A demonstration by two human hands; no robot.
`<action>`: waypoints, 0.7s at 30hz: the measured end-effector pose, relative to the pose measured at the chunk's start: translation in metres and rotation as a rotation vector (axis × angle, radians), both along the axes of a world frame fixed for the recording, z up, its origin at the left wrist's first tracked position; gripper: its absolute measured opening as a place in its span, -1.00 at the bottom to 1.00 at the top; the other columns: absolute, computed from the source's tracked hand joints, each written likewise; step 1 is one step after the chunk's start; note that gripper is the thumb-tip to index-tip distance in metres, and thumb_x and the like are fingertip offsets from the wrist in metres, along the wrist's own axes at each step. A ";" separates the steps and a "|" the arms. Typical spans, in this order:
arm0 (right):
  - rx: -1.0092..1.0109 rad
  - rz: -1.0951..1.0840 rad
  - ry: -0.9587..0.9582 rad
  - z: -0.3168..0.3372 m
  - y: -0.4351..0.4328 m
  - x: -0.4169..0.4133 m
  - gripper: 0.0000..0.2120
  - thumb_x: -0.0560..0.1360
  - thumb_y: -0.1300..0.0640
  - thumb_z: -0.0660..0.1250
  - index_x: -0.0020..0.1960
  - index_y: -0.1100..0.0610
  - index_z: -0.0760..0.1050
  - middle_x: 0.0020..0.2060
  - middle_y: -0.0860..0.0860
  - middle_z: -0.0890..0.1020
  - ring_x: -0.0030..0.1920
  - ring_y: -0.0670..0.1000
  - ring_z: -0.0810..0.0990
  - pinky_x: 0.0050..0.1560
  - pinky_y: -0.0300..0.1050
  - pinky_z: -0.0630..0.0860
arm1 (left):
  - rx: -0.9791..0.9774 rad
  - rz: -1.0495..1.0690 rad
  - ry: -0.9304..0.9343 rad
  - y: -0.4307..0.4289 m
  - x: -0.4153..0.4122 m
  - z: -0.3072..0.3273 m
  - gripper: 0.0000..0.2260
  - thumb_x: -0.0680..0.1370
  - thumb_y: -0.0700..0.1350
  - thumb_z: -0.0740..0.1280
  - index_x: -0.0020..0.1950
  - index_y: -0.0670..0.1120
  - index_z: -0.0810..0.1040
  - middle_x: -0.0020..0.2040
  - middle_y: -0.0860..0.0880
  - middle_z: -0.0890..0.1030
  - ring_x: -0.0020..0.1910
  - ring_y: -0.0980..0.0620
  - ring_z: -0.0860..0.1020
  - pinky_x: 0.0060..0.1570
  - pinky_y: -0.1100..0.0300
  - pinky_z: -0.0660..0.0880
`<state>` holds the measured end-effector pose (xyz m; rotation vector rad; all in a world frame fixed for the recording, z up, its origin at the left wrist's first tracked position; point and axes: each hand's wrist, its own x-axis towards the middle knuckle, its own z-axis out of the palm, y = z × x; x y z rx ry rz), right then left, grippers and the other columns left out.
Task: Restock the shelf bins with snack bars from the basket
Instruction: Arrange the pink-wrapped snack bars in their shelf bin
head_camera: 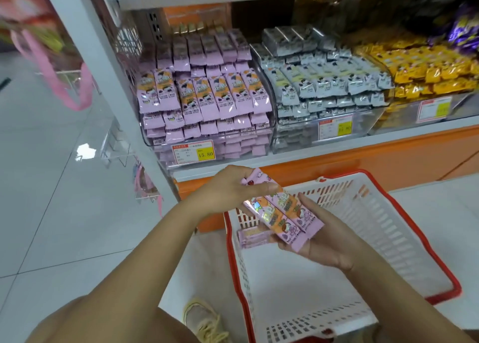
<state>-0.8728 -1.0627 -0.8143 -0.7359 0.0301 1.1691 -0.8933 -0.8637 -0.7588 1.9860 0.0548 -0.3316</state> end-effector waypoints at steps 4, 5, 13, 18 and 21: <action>-0.602 -0.245 -1.037 0.048 0.003 0.000 -0.75 0.46 -0.18 0.32 0.11 -0.21 0.58 0.08 -0.22 0.60 0.13 -0.19 0.55 0.01 -0.37 0.41 | -0.056 0.106 -0.061 0.012 -0.004 0.014 -0.85 0.49 0.04 0.37 -0.19 -0.01 0.62 -0.12 0.02 0.67 -0.24 0.13 0.65 -0.30 0.24 0.58; -0.645 -0.211 -1.317 0.053 0.003 -0.001 -0.62 0.38 -0.23 0.39 0.20 -0.31 0.50 0.16 -0.32 0.51 0.20 -0.27 0.46 0.05 -0.45 0.36 | -0.036 0.132 -0.082 0.016 -0.004 0.015 -0.77 0.48 0.09 0.36 -0.18 -0.06 0.62 -0.11 -0.04 0.67 -0.26 0.09 0.65 -0.31 0.18 0.59; -0.727 -0.396 -2.045 0.063 0.038 0.020 -0.51 0.40 -0.04 0.37 0.32 -0.05 0.43 0.27 -0.03 0.41 0.24 -0.05 0.41 0.13 -0.28 0.45 | -0.153 0.351 -0.187 0.033 -0.005 0.044 -0.52 0.44 0.21 0.31 -0.02 -0.21 0.62 -0.15 -0.20 0.68 -0.23 -0.06 0.67 -0.07 0.09 0.62; -0.657 -0.613 -1.674 0.098 0.070 0.042 -0.62 0.45 0.12 0.43 0.25 -0.04 0.47 0.14 -0.03 0.44 0.08 -0.21 0.48 -0.10 -0.43 0.48 | -0.014 0.712 -0.543 0.051 -0.009 0.067 -0.78 0.56 0.06 0.29 -0.07 -0.04 0.63 -0.24 0.05 0.67 -0.25 0.14 0.63 -0.12 0.17 0.62; -0.792 -0.637 -1.647 0.113 0.110 0.065 -0.66 0.48 0.08 0.37 0.26 -0.04 0.48 0.13 0.01 0.45 0.04 -0.11 0.47 -0.03 -0.30 0.50 | 0.344 0.830 -0.762 0.071 -0.009 0.065 -0.81 0.57 -0.06 0.28 0.15 -0.02 0.57 0.06 0.09 0.61 0.03 0.19 0.55 0.09 0.19 0.51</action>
